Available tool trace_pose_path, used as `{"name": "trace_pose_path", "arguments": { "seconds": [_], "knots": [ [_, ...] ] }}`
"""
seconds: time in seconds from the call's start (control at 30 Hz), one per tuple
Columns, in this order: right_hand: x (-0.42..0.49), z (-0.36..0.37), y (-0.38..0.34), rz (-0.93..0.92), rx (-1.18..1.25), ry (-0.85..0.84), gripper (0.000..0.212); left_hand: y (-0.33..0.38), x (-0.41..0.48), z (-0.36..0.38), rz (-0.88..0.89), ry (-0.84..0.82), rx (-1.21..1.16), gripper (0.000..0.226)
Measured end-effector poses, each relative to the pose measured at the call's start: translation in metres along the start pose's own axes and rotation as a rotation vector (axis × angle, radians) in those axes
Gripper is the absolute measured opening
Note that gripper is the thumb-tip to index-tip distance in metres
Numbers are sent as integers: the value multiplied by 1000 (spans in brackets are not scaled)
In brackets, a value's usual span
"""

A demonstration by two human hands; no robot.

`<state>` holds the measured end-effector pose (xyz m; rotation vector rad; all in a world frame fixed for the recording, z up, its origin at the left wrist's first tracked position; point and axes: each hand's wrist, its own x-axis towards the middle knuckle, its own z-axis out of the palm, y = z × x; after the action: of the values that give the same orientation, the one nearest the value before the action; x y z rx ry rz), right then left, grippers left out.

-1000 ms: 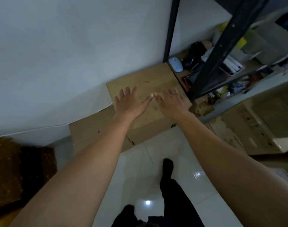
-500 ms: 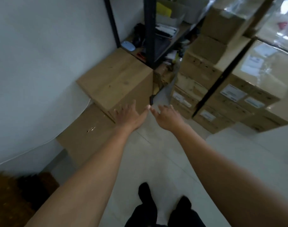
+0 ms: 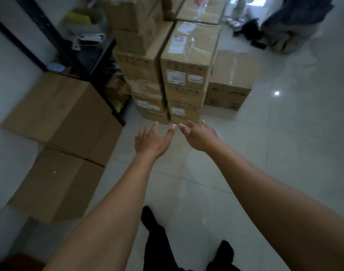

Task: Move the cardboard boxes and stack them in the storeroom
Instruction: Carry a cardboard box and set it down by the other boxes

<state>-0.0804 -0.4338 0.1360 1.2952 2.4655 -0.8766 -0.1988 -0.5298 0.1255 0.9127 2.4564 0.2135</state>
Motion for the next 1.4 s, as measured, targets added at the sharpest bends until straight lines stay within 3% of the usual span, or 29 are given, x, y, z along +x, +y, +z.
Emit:
{"name": "trace_pose_path", "arguments": {
  "seconds": [0.23,0.53,0.97,1.4],
  "knots": [
    [-46,-42,142,109,62,16,64,127,-50,82,69,-62,22,89],
    [-8,-109,284,186,116,47,65,277,-17,132,134,-102,10,85],
    [168,-258,413,93,105,-7,64,476,144,154,30,-93,-111,88],
    [398,-400,499,-86,25,-105,64,609,324,165,-280,10,-337,94]
  ]
}}
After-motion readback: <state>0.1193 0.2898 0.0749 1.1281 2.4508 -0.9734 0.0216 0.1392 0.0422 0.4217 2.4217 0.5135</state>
